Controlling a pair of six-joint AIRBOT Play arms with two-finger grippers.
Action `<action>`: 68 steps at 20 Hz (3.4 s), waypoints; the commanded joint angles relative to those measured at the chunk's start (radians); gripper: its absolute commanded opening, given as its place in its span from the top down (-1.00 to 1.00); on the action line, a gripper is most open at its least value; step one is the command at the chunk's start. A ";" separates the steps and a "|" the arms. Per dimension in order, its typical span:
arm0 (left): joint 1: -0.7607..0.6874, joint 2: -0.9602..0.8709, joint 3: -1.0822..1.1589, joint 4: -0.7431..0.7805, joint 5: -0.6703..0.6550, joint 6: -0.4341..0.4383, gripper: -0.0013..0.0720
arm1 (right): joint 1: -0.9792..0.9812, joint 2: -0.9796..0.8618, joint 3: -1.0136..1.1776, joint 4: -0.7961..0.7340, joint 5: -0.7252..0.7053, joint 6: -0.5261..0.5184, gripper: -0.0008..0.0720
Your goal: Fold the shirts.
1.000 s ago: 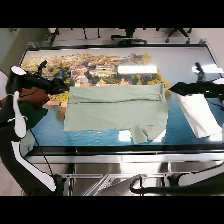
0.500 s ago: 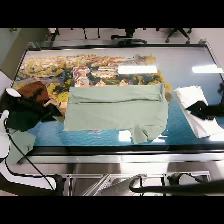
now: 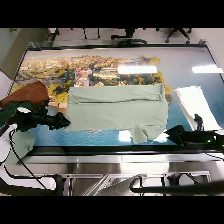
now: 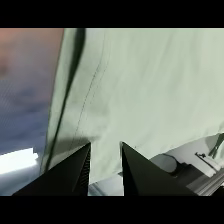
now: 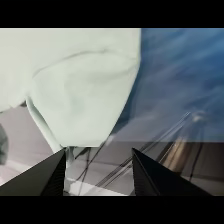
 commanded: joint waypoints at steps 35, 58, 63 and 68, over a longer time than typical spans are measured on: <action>-0.027 0.138 0.099 0.356 -0.237 -0.137 0.92 | 0.141 0.032 0.036 -0.129 0.057 0.142 0.93; -0.194 -0.209 0.629 0.333 -0.099 -0.180 0.92 | 0.357 -0.673 0.766 0.295 -0.246 -0.250 0.92; -0.200 -0.312 0.739 0.287 -0.167 -0.185 -0.56 | 0.340 -0.689 0.818 0.293 -0.216 -0.298 0.13; -0.156 -0.312 0.868 0.355 -0.317 -0.289 -0.94 | 0.231 -0.578 0.869 0.047 -0.089 -0.265 -0.81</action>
